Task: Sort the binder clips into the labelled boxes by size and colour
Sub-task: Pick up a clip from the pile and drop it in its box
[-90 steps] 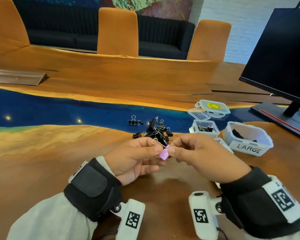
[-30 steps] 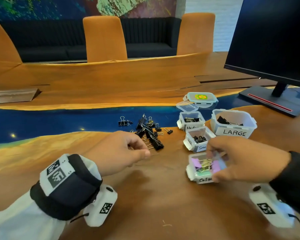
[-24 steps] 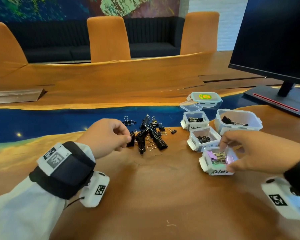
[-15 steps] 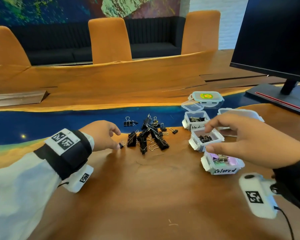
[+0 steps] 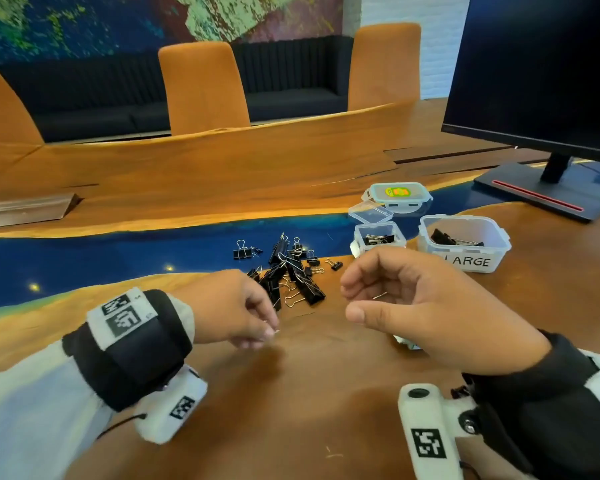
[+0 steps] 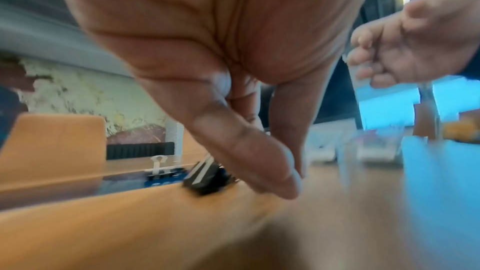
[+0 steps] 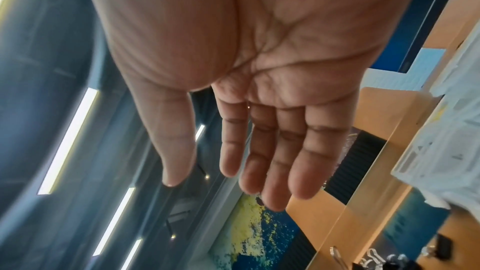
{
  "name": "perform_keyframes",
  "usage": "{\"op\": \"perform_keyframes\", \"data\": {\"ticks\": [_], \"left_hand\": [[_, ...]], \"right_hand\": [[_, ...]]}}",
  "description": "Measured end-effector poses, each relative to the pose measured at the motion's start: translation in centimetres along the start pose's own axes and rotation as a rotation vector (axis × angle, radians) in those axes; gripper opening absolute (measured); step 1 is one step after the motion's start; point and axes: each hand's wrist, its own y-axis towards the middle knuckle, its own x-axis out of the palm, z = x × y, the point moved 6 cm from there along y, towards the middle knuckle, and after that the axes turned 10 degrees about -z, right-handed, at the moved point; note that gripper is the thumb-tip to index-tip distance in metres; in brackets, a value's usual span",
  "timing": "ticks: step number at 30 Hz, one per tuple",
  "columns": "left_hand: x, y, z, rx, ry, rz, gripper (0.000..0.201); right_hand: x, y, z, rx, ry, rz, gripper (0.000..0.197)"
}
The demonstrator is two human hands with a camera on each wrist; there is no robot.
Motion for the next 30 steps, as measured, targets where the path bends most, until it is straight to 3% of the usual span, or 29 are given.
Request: {"op": "perform_keyframes", "data": {"ticks": [6,9,15,19,25,30], "left_hand": [[1.5,-1.9,5.7,0.3,-0.696,-0.005,0.009],[2.0,-2.4,6.1,0.368,-0.855,0.023,0.016],[3.0,-2.5,5.2,0.417,-1.077,0.089,0.01],[3.1,-2.8,5.2,0.444,-1.058,0.174,0.009],[2.3,-3.6,5.3,0.455,-0.805,0.285,0.01],[1.6,-4.3,5.4,0.483,-0.609,0.259,0.019]], "right_hand": [[1.3,0.8,0.0,-0.048,-0.069,0.013,0.035],[1.4,0.4,-0.2,-0.094,-0.011,0.053,0.027],[1.3,0.4,0.2,-0.148,-0.007,0.227,0.008],[1.5,0.7,1.1,-0.11,0.06,0.28,0.007],[1.6,0.7,1.4,-0.087,0.137,0.285,0.005],[1.4,0.6,1.6,-0.076,0.195,0.302,0.005]]}}
